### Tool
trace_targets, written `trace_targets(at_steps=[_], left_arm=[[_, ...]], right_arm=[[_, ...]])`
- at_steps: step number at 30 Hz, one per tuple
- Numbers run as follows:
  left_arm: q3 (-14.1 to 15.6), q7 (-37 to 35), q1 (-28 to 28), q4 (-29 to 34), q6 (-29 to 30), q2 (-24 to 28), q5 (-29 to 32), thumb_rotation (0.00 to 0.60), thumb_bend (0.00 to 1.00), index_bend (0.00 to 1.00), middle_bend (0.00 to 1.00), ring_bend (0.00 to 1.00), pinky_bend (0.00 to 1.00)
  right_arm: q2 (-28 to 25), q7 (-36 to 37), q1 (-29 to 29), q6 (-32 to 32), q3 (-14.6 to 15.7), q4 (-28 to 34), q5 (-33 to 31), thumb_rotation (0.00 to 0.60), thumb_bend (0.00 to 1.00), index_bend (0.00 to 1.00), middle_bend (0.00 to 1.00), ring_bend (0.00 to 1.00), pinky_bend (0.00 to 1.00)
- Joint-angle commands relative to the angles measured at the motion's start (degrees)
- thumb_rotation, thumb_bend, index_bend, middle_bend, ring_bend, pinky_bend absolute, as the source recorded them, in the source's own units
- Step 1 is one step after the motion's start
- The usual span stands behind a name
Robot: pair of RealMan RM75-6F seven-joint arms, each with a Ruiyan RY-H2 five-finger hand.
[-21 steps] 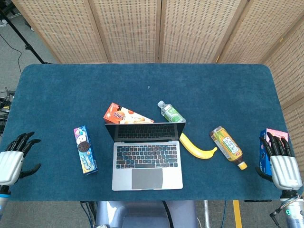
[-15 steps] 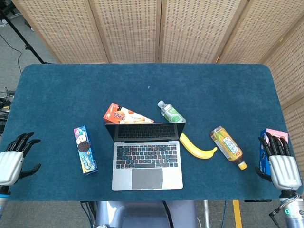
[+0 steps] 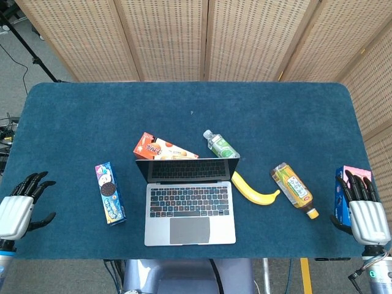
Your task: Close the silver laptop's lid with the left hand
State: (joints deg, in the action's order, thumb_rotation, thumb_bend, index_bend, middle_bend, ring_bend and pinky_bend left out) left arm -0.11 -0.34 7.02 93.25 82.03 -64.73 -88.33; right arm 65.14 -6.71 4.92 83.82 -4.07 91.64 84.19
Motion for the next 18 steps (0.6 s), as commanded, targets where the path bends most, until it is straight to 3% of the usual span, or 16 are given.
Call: trace_targets(at_steps=[1, 18], left_arm=[[0.1, 0.0, 0.0, 0.0, 0.0, 0.0, -0.1, 0.6, 0.19, 0.26, 0.14, 0.09, 0.2], [-1.0, 1.2, 2.1, 0.8, -1.4, -0.9, -0.9, 0.6, 0.19, 0.24, 0.14, 0.09, 0.2]], right_arm=[[0.0, 0.0, 0.0, 0.0, 0.0, 0.1, 0.0, 0.6, 0.24, 0.08, 0.0, 0.0, 0.0], [-0.8, 1.2, -0.7, 1.5, -0.7, 0.2, -0.7, 0.6, 0.24, 0.07, 0.0, 0.0, 0.0]])
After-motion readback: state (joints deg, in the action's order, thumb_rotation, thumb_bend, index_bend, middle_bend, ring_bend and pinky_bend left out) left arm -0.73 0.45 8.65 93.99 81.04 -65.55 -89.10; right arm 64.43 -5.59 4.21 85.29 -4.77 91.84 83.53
